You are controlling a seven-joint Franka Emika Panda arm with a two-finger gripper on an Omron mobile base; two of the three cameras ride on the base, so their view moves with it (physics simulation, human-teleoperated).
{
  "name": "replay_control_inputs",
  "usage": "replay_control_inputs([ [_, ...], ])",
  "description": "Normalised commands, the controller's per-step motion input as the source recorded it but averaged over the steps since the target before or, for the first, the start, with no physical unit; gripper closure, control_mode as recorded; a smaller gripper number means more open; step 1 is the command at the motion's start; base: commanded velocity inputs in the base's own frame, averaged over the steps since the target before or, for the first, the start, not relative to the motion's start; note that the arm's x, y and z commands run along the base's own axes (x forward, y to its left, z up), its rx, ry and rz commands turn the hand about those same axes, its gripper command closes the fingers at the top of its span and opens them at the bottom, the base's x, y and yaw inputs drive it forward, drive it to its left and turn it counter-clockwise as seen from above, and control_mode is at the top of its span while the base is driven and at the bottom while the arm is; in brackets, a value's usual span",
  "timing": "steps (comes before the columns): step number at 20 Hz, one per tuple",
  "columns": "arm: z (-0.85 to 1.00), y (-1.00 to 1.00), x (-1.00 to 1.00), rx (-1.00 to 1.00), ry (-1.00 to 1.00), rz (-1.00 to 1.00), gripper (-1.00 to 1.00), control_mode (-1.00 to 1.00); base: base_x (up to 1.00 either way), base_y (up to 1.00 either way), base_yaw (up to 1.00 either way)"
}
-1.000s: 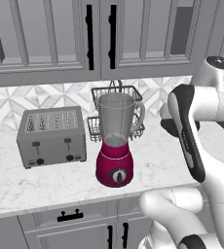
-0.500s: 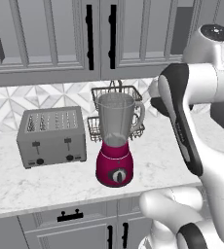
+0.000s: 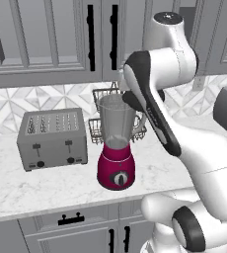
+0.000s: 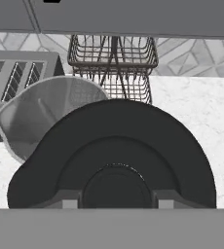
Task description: Close the lid blender by securely placing the lid on top.
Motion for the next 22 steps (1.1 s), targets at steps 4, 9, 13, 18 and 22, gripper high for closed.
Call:
replay_control_inputs([
  [4,-0.42,0.44,0.68,0.00,0.06,0.00,1.00,-1.00,0.00,0.00,0.00],
  [9,-0.10,0.30,0.56,0.00,0.01,0.00,1.00,-1.00,0.00,0.00,0.00],
  [13,-0.05,0.33,0.33,0.00,0.00,0.00,1.00,-1.00,0.00,0.00,0.00],
  [18,-0.28,0.25,0.28,0.00,0.01,0.00,1.00,-1.00,0.00,0.00,0.00],
  [22,-0.19,0.02,0.07,0.00,-0.02,0.00,1.00,-1.00,0.00,0.00,0.00],
])
